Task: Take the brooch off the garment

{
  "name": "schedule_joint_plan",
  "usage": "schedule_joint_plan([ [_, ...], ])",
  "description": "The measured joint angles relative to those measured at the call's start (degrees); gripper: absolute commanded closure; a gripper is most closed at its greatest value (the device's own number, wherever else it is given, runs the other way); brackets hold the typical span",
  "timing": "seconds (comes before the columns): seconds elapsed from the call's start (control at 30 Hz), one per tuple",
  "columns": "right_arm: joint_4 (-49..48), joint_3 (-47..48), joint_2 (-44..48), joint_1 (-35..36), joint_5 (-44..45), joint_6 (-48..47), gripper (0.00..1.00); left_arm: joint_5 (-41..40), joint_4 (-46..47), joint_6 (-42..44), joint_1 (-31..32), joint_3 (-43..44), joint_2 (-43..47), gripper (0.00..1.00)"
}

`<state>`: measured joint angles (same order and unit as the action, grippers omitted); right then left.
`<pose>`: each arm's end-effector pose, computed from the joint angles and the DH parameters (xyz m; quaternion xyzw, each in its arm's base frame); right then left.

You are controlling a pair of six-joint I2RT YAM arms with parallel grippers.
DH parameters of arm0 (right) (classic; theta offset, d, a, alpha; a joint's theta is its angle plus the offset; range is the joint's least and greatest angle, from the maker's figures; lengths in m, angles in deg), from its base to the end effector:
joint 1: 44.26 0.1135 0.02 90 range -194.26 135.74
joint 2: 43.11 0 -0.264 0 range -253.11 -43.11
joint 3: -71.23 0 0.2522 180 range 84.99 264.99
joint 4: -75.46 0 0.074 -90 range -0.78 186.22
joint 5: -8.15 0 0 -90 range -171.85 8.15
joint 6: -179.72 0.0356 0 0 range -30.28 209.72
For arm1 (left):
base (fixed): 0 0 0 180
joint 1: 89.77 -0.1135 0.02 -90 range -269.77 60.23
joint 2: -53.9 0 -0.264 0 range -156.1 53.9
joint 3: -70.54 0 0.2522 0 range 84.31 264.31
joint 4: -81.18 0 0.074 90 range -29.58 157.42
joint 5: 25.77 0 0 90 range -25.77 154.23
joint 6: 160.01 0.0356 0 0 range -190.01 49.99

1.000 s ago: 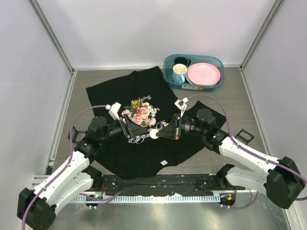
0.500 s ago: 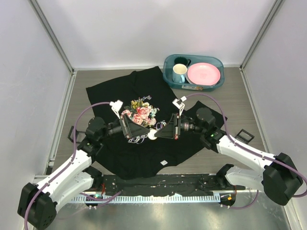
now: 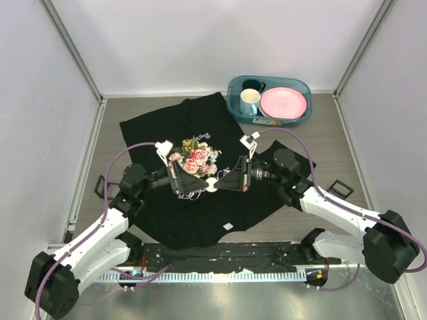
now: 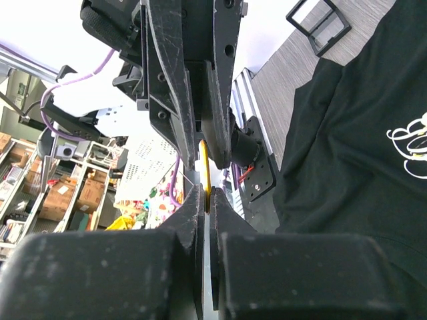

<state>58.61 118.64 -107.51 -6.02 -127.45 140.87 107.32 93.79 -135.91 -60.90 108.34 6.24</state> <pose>0.1775 0.1723 0.2776 -0.1986 0.6793 0.6529 0.2699 0.1551 -0.1133 0.2702 0.0483 0.6929 -0.6670 0.2694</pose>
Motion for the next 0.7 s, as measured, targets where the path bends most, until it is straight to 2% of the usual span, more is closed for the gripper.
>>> schedule_joint_plan([
  [0.1, -0.7, 0.0, 0.0, -0.1, 0.0, 0.5, 0.99, 0.5, 0.5, -0.2, 0.0, -0.2, -0.1, 0.81],
  [0.17, -1.1, 0.0, -0.1, -0.1, 0.0, 0.9, 0.99, 0.7, 1.1, -0.3, 0.0, -0.3, -0.1, 0.88],
  [0.23, -1.4, 0.0, -0.2, -0.1, -0.1, 1.4, 0.99, 1.0, 1.6, -0.8, 0.0, -0.3, -0.1, 0.99],
  [0.3, -1.8, 0.0, -0.5, -0.1, -0.3, 1.8, 0.93, 1.1, 1.7, -0.9, 0.0, -0.3, -0.1, 1.0],
  [0.33, -2.0, 0.0, -0.6, -0.1, -0.3, 2.0, 0.87, 1.0, 1.7, -0.8, 0.0, -0.3, -0.1, 1.0],
  [0.7, -0.8, 0.0, -0.7, 0.0, 0.7, 0.6, 0.7, -6.1, -7.1, -0.7, 0.0, 1.2, 3.0, 1.0],
])
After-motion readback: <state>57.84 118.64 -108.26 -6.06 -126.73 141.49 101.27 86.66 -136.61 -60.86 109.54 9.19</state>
